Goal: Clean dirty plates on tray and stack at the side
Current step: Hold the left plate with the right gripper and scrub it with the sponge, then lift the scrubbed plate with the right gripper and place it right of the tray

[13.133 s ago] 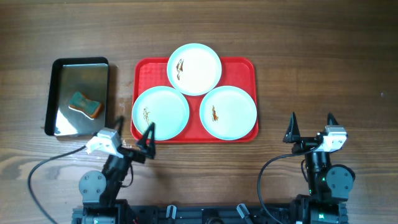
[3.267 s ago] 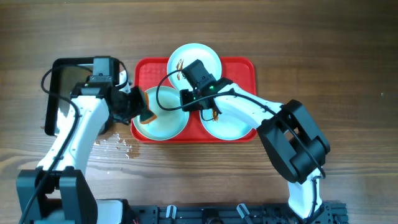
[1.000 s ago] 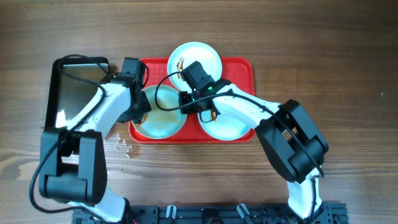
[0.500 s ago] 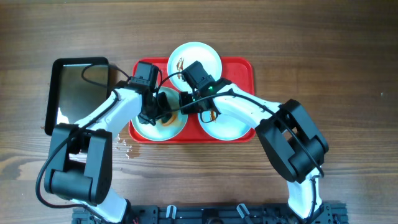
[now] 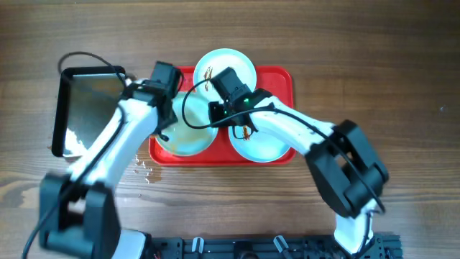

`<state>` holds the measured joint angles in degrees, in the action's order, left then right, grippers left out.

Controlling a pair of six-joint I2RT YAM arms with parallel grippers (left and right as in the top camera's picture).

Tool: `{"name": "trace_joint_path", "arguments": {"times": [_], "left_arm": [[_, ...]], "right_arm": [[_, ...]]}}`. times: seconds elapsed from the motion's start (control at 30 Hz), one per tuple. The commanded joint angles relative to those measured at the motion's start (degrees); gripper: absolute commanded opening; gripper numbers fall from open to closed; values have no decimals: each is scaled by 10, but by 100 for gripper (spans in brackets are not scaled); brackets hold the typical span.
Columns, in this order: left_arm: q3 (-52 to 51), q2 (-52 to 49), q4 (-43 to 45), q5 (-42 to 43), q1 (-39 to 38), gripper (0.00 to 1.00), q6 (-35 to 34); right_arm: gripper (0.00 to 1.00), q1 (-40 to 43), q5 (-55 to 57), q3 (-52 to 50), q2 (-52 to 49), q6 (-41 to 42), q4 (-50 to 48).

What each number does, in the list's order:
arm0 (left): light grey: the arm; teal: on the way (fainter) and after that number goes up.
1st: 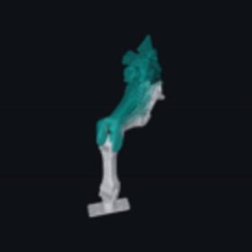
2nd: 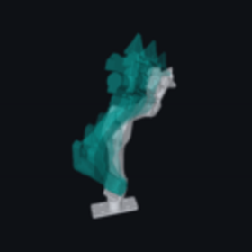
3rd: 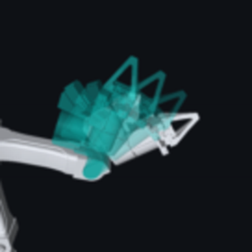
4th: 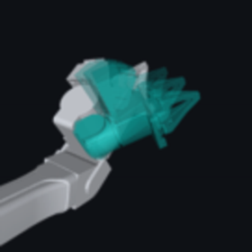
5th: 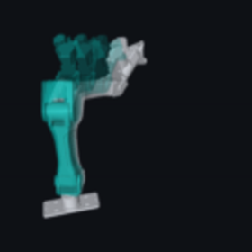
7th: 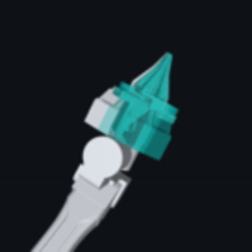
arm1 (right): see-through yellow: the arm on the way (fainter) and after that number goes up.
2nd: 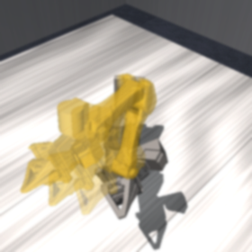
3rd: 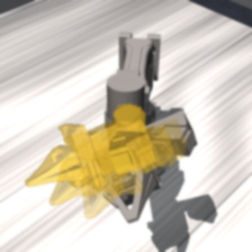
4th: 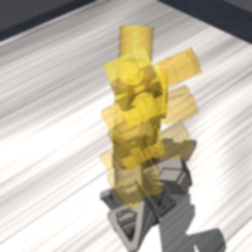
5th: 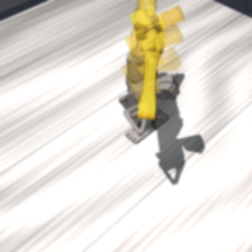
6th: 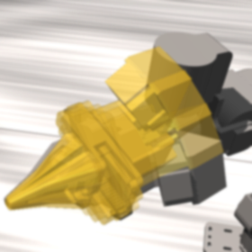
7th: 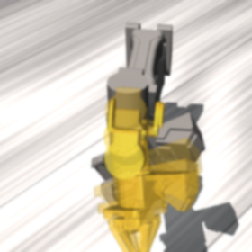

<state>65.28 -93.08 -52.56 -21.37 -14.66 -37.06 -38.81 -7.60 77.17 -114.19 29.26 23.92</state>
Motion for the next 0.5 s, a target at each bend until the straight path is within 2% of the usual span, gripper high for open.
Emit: {"name": "trace_joint_path", "arguments": {"times": [0.0, 0.07, 0.13, 0.23, 0.3, 0.4, 0.47], "left_arm": [[16, 110, 22, 80, 3, 4, -13], [16, 129, 36, 142, 3, 4, -10], [14, 125, 45, 170, 3, 4, -9], [14, 117, 46, 170, 3, 4, -9], [14, 115, 46, 170, 3, 4, -9], [14, 104, 43, 154, 3, 4, -9], [14, 85, 43, 134, 3, 4, -9]], "right_arm": [[4, 2, 75, 5, 88, -39, -4], [4, 2, 118, 5, 120, -61, -2], [4, 1, 181, 5, 149, -84, 4], [4, 0, 291, 3, 156, -150, 13], [4, -3, 353, 0, 150, -162, 15], [4, -22, 383, 0, 142, -185, -9], [4, -50, 445, 0, 119, -256, -44]]}}
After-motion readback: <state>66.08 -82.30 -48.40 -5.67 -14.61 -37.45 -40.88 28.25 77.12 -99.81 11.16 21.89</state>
